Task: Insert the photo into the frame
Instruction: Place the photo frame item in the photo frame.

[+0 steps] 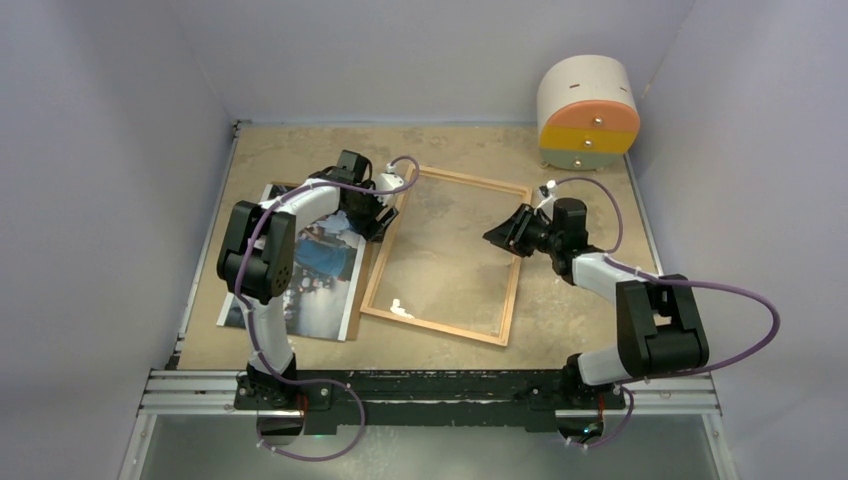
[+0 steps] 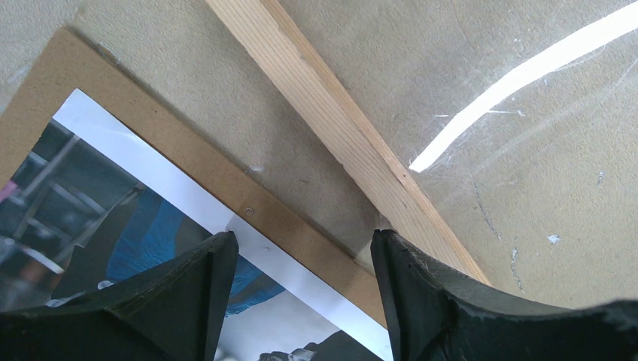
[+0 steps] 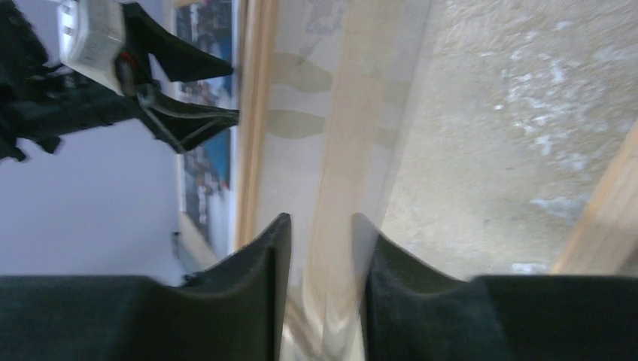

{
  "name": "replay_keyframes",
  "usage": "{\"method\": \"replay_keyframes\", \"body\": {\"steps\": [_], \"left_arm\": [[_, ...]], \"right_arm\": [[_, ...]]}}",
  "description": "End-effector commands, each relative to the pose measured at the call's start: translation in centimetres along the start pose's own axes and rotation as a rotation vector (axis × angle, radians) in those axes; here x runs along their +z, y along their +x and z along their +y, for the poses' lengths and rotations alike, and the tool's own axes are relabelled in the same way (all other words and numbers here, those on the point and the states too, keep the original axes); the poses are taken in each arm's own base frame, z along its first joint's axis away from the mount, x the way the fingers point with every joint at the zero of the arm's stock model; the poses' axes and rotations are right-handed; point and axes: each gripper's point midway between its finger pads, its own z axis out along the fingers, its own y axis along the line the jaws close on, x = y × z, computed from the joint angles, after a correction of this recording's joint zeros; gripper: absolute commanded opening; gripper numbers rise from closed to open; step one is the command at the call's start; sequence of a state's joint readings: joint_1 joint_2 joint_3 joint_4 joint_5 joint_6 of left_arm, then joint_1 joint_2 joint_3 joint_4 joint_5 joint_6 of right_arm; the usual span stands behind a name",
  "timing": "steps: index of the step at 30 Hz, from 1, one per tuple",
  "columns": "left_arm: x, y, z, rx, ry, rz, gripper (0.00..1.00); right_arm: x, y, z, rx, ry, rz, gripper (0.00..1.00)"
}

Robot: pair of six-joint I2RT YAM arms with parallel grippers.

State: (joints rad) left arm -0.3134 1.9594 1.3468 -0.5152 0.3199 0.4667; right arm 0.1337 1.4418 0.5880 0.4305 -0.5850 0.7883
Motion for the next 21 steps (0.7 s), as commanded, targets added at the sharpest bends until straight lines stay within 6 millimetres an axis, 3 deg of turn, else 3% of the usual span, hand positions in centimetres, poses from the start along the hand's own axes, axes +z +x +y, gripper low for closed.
{"method": "replay_keyframes", "body": {"steps": [1, 4, 8, 21], "left_arm": [[-0.3, 0.7, -1.2, -0.026, 0.058, 0.023, 0.69], [-0.3, 0.7, -1.2, -0.026, 0.056, 0.023, 0.69], [-0.2, 0.7, -1.2, -0.028, 0.057, 0.024, 0.70], [-0.1, 0.7, -1.2, -0.031, 0.060, 0.026, 0.70]], "right_arm": [[0.1, -1.5, -0.2, -0.055, 0.061, -0.028, 0.48], [0.1, -1.6, -1.1, -0.068, 0.123, -0.014, 0.63], [-0.1, -1.6, -2.4, -0.079, 0.203, -0.016, 0.71], [0.0, -1.1, -5.0, -0.150, 0.421, 0.014, 0.74]]}}
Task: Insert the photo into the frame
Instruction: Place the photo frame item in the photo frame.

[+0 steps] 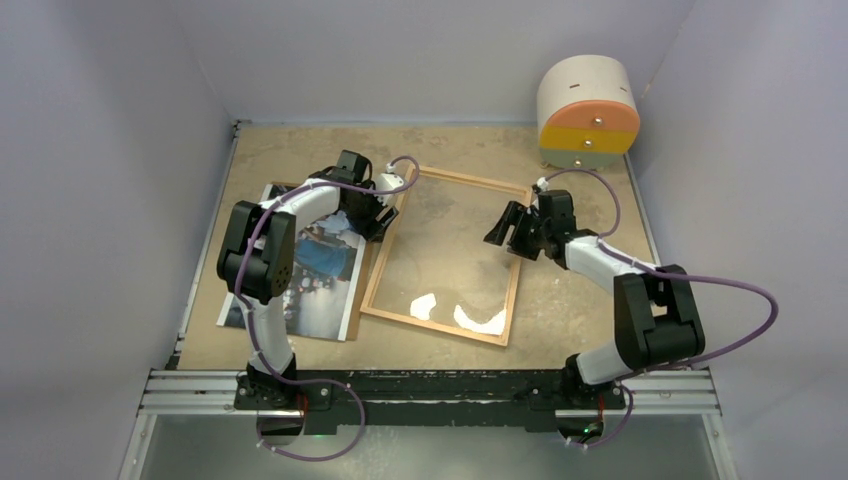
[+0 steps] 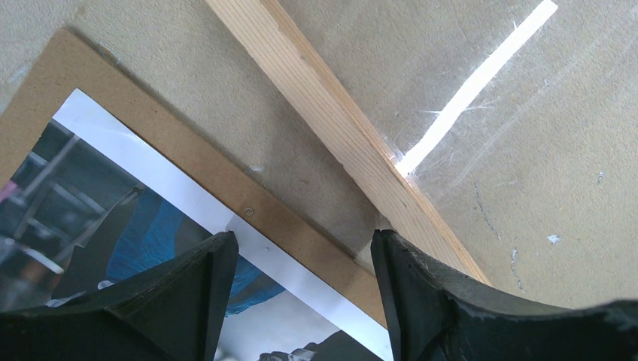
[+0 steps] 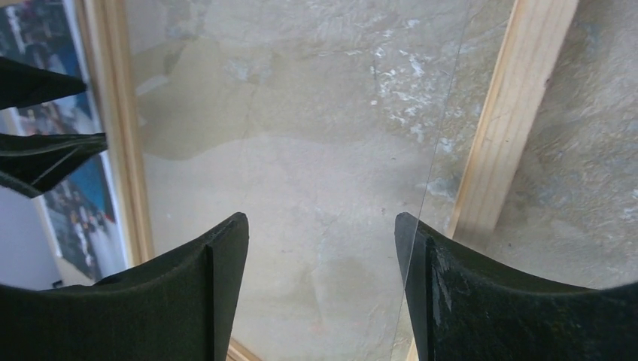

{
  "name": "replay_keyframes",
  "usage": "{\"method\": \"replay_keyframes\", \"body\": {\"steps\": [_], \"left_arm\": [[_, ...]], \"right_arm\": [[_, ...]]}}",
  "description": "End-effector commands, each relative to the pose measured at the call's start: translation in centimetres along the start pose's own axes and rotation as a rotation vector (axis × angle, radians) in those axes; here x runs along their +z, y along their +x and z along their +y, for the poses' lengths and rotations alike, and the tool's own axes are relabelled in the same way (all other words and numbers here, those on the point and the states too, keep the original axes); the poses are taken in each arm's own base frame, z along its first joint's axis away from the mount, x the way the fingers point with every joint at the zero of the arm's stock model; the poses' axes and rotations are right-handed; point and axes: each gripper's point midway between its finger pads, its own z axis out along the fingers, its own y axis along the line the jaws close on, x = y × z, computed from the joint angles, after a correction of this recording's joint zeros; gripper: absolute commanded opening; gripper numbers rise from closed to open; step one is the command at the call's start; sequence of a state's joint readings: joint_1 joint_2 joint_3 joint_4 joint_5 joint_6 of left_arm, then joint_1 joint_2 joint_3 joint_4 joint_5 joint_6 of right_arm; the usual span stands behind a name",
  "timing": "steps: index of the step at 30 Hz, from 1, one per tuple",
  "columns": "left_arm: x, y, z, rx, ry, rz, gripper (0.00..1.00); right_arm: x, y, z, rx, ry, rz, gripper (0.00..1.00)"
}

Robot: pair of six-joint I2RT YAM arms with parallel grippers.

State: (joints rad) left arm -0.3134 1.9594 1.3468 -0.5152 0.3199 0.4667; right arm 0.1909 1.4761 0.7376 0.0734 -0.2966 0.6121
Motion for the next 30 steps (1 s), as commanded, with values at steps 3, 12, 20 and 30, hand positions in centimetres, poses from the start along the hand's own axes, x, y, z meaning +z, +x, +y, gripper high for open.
{"method": "replay_keyframes", "body": {"steps": [3, 12, 20, 30], "left_arm": [[-0.1, 0.7, -1.2, -0.032, 0.062, 0.026, 0.70], [-0.1, 0.7, -1.1, -0.031, 0.056, 0.028, 0.70], [-0.3, 0.6, -1.0, -0.025, 0.048, 0.026, 0.70], [-0.5, 0.4, -1.1, -0.021, 0.045, 0.019, 0.70]], "right_arm": [[-0.2, -0.8, -1.4, -0.071, 0.145, -0.019, 0.78], [-1.8, -2.4, -2.5, -0.128, 0.266, -0.063, 0.94], [-1.8, -2.6, -1.4, -0.120, 0.237, -0.037, 0.95], [-0.3, -3.5, -1.0, -0.106, 0.220, -0.032, 0.90]]}}
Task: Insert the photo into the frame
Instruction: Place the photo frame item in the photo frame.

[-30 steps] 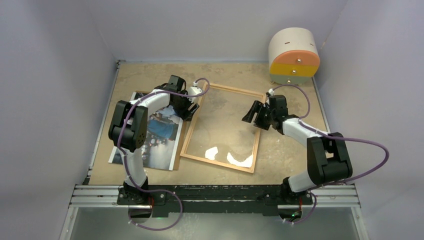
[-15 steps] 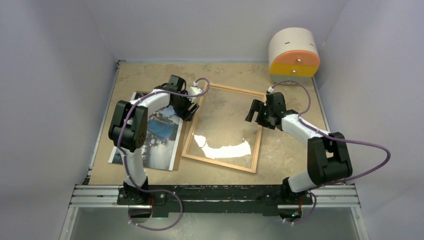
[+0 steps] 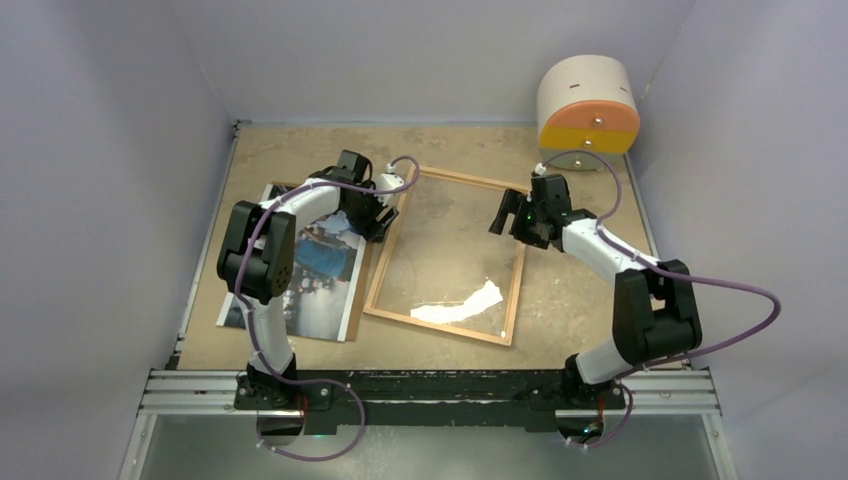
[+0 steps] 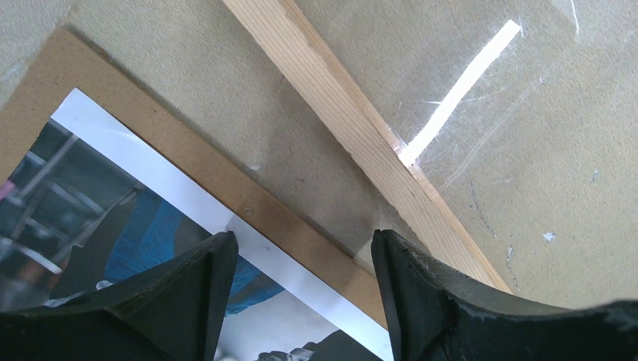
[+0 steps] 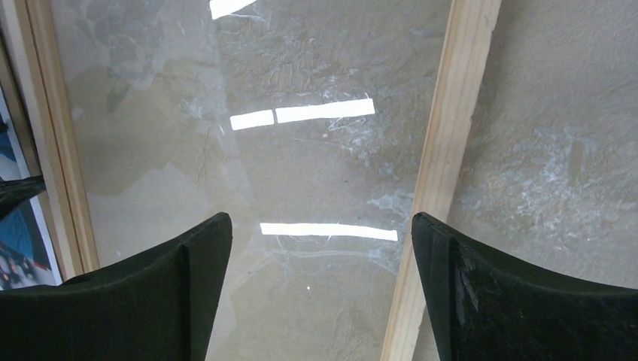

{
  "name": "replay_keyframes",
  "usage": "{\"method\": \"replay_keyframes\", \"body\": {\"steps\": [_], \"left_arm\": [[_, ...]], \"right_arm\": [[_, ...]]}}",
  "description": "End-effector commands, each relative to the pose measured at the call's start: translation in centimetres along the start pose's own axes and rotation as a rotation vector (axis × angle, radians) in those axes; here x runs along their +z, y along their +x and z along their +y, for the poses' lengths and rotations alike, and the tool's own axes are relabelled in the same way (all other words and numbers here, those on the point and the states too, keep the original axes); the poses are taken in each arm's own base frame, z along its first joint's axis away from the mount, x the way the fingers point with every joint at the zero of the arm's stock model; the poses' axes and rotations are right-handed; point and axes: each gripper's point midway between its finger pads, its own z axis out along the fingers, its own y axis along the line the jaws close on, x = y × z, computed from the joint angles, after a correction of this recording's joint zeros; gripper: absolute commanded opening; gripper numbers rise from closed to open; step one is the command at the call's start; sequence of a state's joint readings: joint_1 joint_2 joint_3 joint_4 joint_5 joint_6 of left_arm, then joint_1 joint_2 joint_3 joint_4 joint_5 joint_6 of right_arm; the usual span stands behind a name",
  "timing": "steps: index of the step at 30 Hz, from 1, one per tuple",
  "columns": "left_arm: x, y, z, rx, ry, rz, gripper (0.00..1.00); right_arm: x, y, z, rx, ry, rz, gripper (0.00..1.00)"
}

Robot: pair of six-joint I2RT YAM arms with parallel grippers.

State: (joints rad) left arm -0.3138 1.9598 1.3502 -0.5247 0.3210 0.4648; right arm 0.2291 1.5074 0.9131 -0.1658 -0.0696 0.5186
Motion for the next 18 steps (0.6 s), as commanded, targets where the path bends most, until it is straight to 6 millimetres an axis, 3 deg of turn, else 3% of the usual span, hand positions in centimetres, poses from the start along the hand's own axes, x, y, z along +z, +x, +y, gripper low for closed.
{"method": "replay_keyframes", "body": {"steps": [1, 11, 18], "left_arm": [[-0.4, 0.4, -1.0, -0.017, 0.041, 0.016, 0.70], [-0.4, 0.5, -1.2, -0.013, 0.047, 0.014, 0.70], [0.4, 0.8, -2.7, -0.001, 0.076, 0.027, 0.70]], "right_arm": [[0.7, -0.8, 0.3, -0.002, 0.002, -0.004, 0.89], [2.5, 1.2, -1.1, 0.012, 0.041, 0.064, 0.83], [2.4, 0.1, -0.9, 0.010, 0.038, 0.046, 0.82]]}}
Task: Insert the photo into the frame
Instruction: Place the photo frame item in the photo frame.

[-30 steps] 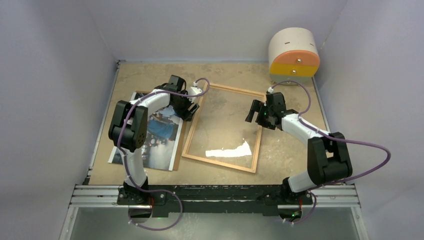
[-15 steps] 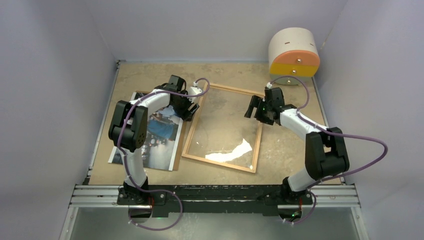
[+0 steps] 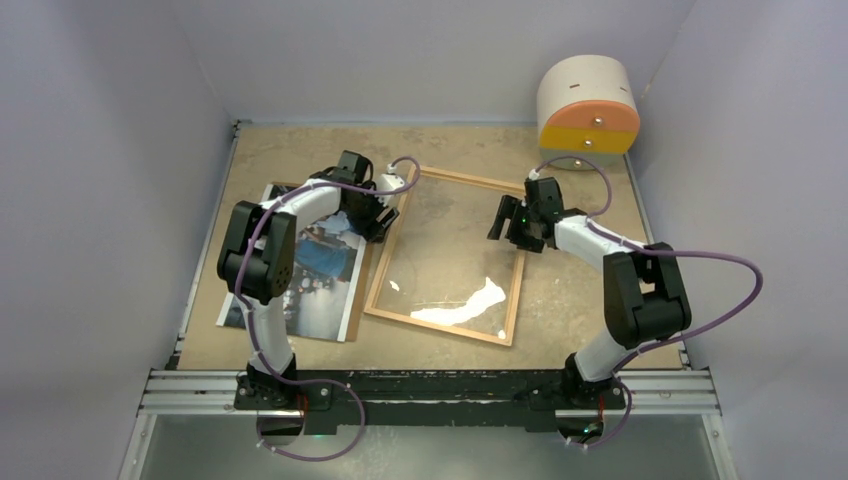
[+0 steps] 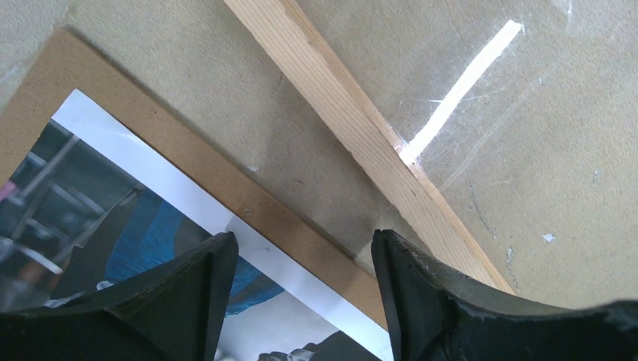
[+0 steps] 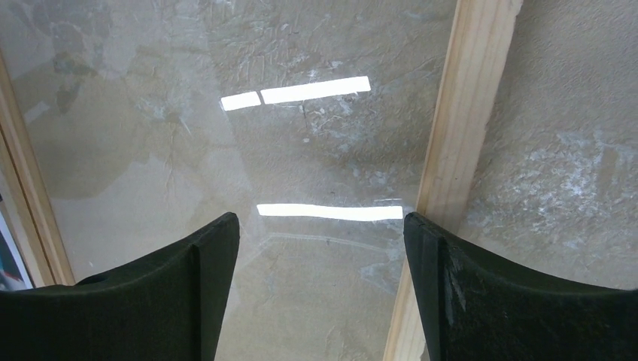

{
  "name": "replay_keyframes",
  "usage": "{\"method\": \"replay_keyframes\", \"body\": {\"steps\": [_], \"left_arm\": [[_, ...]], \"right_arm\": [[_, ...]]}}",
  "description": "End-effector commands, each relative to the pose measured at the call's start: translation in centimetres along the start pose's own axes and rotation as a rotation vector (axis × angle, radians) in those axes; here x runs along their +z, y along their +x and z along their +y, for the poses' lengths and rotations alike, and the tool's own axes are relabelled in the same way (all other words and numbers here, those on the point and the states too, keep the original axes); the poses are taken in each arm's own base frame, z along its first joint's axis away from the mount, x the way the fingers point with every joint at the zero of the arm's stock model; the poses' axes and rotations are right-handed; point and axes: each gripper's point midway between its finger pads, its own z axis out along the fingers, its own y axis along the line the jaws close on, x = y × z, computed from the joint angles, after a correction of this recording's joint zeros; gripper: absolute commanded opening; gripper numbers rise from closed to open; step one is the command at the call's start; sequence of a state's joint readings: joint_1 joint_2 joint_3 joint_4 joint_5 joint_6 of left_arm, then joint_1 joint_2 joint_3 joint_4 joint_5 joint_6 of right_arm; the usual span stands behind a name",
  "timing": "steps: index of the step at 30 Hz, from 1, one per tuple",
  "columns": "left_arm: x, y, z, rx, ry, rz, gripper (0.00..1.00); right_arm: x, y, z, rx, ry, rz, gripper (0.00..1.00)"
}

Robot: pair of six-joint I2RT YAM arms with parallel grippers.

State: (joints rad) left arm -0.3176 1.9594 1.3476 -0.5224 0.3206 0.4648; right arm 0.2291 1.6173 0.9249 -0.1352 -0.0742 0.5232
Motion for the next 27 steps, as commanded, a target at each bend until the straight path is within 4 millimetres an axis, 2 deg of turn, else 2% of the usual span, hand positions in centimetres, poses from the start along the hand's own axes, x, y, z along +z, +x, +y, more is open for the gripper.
{"method": "replay_keyframes", "body": {"steps": [1, 10, 15, 17, 21, 27], "left_arm": [[0.4, 0.7, -2.9, -0.001, 0.081, 0.026, 0.70], [0.9, 0.1, -5.3, 0.043, 0.111, 0.031, 0.70], [0.4, -0.6, -5.1, 0.053, 0.097, 0.021, 0.70], [-0.2, -1.1, -4.7, 0.060, 0.073, 0.013, 0.70], [-2.9, -2.7, -1.4, 0.033, -0.004, -0.033, 0.73], [-10.4, -5.1, 4.5, -0.045, -0.095, -0.146, 0.87]], "right_arm": [[-0.3, -1.3, 0.0, -0.003, 0.010, -0.012, 0.82], [-2.6, -3.8, 1.6, -0.007, -0.044, -0.076, 0.83], [-3.8, -5.2, 2.6, -0.020, -0.066, -0.115, 0.83], [-4.5, -6.1, 3.7, -0.012, -0.095, -0.147, 0.83], [-5.5, -6.5, 9.2, -0.043, -0.199, -0.164, 0.83], [-5.4, -4.2, 20.1, -0.128, -0.352, -0.122, 0.82]]}}
